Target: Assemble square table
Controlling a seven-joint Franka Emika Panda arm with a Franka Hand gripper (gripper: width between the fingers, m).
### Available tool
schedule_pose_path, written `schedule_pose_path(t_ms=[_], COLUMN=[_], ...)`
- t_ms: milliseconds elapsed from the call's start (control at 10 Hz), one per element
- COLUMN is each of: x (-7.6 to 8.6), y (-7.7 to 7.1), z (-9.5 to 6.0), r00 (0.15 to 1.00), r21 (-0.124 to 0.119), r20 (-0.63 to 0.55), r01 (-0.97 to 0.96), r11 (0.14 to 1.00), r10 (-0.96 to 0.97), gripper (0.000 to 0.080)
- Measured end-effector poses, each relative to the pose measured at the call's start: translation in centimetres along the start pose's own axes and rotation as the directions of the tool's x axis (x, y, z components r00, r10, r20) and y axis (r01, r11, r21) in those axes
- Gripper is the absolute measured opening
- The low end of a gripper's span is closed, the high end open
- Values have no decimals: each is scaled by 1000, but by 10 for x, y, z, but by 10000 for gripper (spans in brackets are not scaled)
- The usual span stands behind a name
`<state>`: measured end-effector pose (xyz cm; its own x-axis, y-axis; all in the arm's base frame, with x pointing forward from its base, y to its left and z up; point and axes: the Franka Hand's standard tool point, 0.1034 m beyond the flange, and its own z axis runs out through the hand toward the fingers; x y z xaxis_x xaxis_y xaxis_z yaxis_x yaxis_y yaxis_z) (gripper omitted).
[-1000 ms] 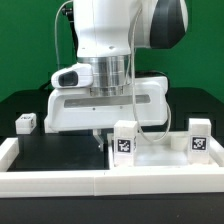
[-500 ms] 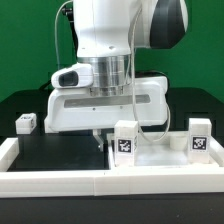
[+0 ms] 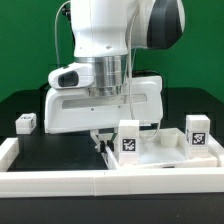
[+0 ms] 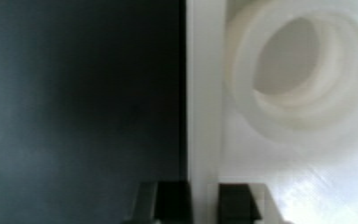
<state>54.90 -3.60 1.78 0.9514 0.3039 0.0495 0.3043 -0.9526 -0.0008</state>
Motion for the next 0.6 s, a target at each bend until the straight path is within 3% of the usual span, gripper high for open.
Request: schedule_pose_path(t_ms=[600], x=[-2], y=[7], z=[0], r00=[961], r21=[-11], r20=[9], r01=[276], r11=[961], r10=[-276], gripper=[58])
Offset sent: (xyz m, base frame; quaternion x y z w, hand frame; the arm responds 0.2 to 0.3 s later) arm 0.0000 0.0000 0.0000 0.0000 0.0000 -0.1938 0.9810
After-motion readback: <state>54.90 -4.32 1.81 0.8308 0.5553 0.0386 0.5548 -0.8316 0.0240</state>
